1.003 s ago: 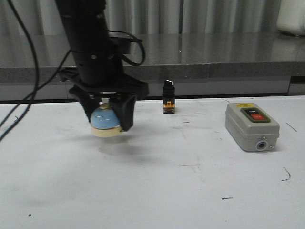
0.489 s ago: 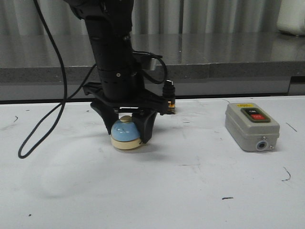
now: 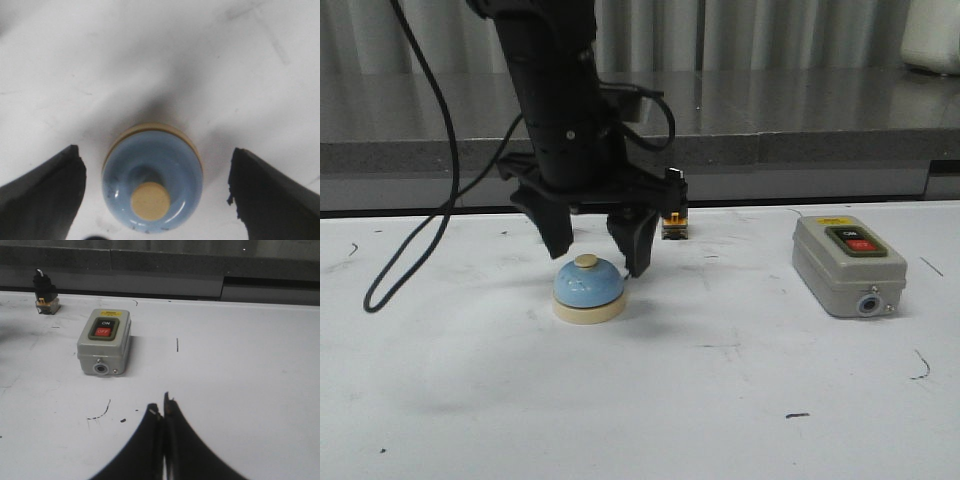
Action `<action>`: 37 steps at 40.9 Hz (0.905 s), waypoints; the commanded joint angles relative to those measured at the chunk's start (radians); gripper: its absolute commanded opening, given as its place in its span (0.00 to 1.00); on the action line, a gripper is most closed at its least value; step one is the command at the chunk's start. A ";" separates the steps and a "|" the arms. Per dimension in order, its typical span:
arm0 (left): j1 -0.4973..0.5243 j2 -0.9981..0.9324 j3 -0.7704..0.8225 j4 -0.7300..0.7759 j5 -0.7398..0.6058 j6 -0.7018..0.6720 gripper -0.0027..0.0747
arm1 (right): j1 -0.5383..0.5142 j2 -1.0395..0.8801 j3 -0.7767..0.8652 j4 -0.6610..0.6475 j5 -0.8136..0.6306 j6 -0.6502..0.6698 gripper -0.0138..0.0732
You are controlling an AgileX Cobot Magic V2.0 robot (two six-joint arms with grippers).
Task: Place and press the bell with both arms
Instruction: 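Set the bell down and open the left gripper, then lift the left gripper away from the bell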
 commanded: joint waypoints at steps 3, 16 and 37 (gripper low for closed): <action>0.017 -0.157 -0.022 0.013 -0.030 0.001 0.58 | -0.003 -0.011 -0.007 -0.006 -0.071 -0.009 0.08; 0.169 -0.337 0.159 0.013 -0.031 0.001 0.01 | -0.003 -0.011 -0.007 -0.006 -0.071 -0.009 0.08; 0.476 -0.893 0.786 -0.036 -0.394 -0.005 0.01 | -0.003 -0.011 -0.007 -0.006 -0.070 -0.009 0.08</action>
